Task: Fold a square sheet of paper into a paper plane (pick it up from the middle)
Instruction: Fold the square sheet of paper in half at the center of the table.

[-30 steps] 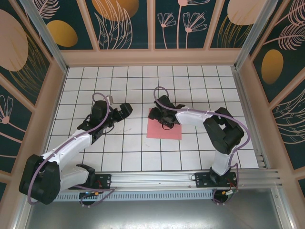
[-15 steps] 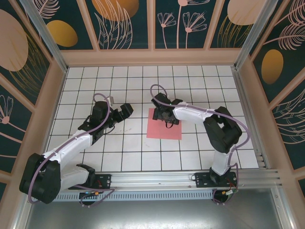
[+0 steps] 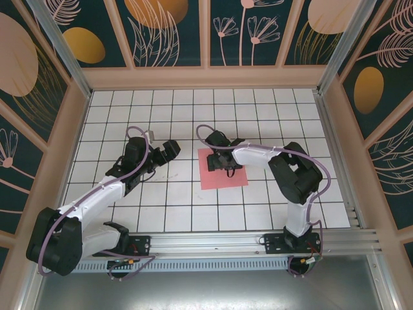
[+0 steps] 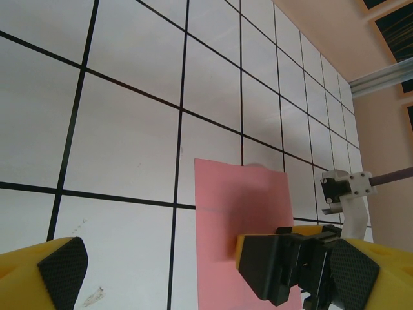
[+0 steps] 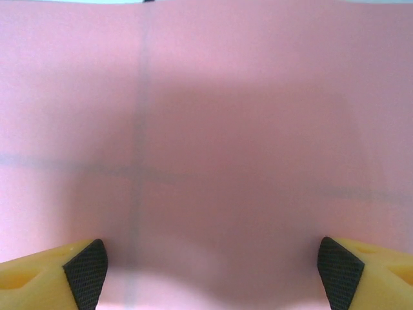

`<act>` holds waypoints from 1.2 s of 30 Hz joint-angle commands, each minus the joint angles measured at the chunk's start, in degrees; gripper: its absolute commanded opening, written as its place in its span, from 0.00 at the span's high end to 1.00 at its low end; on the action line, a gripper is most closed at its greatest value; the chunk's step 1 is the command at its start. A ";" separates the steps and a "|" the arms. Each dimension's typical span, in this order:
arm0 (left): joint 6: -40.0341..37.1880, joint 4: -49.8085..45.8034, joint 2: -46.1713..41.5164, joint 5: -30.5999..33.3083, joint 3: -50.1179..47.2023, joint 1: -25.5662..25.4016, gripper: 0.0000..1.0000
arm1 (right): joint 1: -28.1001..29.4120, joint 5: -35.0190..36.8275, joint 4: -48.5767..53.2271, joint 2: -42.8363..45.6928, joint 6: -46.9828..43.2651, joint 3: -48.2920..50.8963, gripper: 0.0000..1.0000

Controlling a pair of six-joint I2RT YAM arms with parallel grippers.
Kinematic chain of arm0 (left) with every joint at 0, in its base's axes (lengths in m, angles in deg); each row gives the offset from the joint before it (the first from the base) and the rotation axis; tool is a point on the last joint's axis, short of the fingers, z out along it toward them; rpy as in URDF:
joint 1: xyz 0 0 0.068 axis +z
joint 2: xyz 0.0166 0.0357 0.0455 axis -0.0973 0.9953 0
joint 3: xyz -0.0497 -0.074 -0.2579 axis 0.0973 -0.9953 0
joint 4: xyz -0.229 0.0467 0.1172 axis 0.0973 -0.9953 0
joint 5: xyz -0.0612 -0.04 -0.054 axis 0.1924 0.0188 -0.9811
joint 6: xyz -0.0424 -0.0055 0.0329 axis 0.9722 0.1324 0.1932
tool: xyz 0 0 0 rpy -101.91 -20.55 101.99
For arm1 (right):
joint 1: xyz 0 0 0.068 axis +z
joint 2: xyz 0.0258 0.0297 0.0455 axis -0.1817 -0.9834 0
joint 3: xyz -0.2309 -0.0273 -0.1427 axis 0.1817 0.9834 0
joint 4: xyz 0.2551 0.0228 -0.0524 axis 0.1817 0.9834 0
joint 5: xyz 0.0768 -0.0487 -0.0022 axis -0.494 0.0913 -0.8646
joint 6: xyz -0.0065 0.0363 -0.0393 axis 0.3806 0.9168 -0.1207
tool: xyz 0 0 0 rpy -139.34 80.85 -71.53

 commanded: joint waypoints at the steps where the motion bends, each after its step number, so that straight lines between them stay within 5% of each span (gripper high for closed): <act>1: -1.10 -1.04 -0.73 -0.93 1.05 0.33 0.01 | -0.41 -1.42 2.77 -0.69 -4.00 -0.10 0.11; 9: -0.94 -0.97 -0.34 -1.29 1.09 0.33 0.01 | -0.66 -3.04 4.50 3.66 7.08 -4.87 0.01; 22: -0.41 -0.62 0.49 -2.08 1.02 0.33 0.01 | -0.84 -1.89 6.92 -3.63 -0.28 -7.02 0.02; 36: -0.12 -0.57 0.58 -2.25 0.76 0.33 0.01 | -0.25 -1.42 5.50 -7.04 1.97 -1.62 0.04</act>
